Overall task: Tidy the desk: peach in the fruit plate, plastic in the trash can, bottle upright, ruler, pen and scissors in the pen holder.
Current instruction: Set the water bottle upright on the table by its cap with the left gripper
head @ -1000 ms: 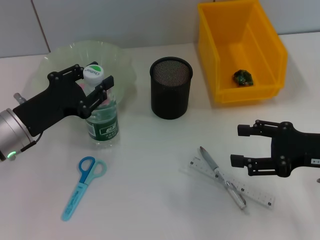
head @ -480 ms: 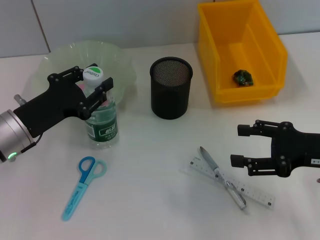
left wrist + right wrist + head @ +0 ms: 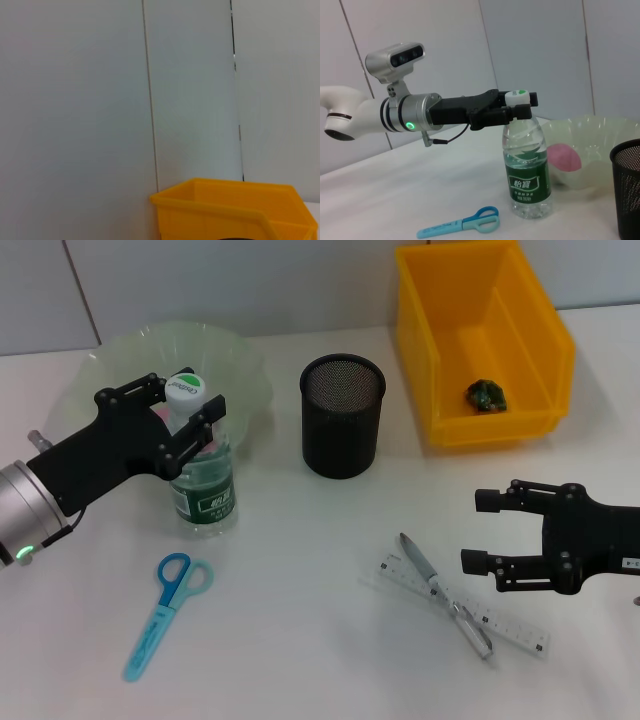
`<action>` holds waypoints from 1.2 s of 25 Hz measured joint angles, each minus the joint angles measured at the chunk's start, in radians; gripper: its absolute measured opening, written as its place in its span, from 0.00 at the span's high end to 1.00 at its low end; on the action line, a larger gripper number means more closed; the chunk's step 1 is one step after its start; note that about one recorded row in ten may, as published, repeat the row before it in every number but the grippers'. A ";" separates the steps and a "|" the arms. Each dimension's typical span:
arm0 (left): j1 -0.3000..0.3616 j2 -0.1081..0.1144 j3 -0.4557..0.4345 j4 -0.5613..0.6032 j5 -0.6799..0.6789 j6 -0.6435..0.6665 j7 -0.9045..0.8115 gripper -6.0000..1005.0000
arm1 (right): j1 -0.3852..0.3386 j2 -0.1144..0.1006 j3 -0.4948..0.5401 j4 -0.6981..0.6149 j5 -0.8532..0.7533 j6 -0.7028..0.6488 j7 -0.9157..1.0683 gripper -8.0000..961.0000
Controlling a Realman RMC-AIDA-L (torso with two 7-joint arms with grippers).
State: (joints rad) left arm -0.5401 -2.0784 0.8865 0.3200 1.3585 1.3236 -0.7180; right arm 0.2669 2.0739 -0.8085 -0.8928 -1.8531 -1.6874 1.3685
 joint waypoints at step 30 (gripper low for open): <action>0.029 0.008 -0.001 -0.001 -0.023 0.046 -0.068 0.19 | 0.000 0.000 0.000 0.000 -0.016 0.000 0.003 0.13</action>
State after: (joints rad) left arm -0.5110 -2.0701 0.8855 0.3186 1.3354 1.3699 -0.7855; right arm 0.2668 2.0739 -0.8087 -0.8928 -1.8694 -1.6874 1.3717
